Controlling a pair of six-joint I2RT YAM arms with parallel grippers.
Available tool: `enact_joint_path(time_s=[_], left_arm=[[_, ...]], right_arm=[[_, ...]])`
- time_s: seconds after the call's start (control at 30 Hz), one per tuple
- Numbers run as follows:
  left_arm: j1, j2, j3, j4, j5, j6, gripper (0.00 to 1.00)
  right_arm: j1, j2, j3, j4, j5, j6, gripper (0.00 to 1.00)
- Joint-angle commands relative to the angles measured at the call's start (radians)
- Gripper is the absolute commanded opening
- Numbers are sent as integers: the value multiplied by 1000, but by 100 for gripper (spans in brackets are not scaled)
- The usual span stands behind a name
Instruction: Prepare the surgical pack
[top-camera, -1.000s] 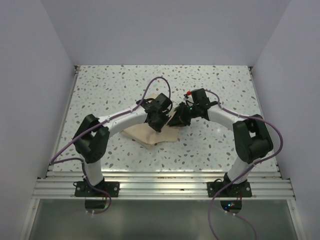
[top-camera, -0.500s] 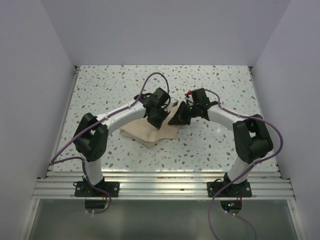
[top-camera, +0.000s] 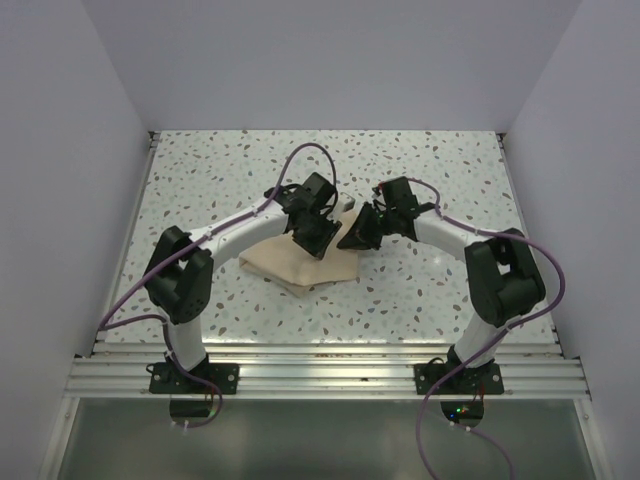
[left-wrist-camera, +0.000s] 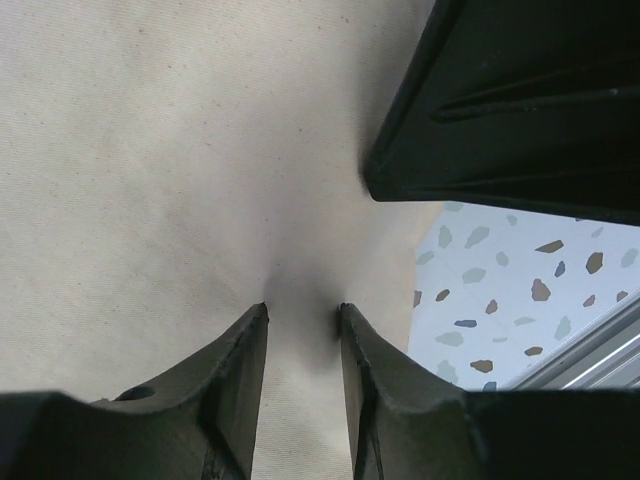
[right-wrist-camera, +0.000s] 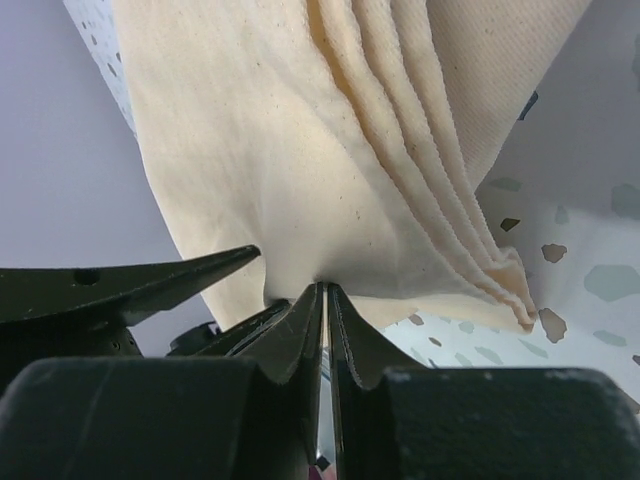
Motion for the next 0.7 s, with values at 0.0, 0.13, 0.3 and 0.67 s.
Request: enact_joint_path(time_s=[0.0,0.13,0.3,0.67], left_arm=[[8,-36,-25,29,19,0,41],[6,-44,-51,47,-7,-8,47],[-32,-18,-79,60,-67,-21,51],[-29,17,-126,130,-63,-29,28]], right_arm=[[4,-62,-7,-20,24,-29,10],[4,-93,-16,-62,23,-85,11],[-2,-108,-33,-68,9,-95,12],[-5,-84,-24,-39,-10,-88,12]])
